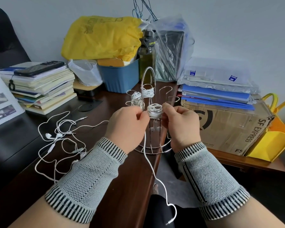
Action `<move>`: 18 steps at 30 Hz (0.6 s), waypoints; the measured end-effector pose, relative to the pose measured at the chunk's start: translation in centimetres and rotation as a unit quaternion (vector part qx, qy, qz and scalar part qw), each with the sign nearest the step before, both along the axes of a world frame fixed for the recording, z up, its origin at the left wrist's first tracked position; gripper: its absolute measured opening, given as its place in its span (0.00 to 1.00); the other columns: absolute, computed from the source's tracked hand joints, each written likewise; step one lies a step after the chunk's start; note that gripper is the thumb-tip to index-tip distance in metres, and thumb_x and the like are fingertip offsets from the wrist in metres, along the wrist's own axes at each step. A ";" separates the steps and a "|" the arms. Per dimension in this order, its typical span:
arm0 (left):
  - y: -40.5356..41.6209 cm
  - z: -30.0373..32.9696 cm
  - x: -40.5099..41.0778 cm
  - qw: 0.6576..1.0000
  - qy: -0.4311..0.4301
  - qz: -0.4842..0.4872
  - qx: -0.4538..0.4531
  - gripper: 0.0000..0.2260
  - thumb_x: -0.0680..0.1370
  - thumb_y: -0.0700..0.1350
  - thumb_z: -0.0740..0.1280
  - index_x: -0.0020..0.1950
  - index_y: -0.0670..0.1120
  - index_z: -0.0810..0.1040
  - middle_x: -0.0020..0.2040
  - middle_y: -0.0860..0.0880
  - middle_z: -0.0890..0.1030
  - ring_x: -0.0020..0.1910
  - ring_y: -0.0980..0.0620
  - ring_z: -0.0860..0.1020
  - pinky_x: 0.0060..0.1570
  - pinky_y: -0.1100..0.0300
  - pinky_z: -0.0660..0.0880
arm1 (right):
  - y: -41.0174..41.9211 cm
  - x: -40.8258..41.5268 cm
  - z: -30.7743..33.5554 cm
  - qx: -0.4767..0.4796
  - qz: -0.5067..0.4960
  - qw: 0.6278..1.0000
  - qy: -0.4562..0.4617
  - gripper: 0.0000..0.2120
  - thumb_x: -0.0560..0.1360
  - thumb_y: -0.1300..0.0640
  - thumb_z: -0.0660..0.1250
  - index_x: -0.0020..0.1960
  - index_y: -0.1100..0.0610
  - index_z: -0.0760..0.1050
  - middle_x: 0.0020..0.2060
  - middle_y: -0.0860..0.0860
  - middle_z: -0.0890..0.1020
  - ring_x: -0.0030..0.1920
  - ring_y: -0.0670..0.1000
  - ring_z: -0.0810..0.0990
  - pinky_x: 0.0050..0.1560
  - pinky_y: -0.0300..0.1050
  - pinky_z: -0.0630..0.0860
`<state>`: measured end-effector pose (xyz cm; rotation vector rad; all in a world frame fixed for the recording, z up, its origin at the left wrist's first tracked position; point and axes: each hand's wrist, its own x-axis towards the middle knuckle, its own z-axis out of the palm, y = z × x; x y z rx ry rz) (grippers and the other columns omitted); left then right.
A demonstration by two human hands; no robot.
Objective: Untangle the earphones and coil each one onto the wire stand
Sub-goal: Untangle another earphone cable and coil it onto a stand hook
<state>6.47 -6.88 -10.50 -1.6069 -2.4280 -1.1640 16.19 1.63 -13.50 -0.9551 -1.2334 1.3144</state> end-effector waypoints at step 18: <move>-0.3 -1.3 0.2 1.000 0.007 0.010 0.028 0.17 0.77 0.48 0.65 0.28 0.47 0.71 0.23 0.52 0.68 0.26 0.55 0.67 0.26 0.66 0.59 | -2.1 1.3 -0.3 0.135 0.075 0.987 0.031 0.06 0.75 0.65 0.68 0.42 0.56 0.80 0.32 0.47 0.82 0.31 0.41 0.79 0.32 0.31 0.75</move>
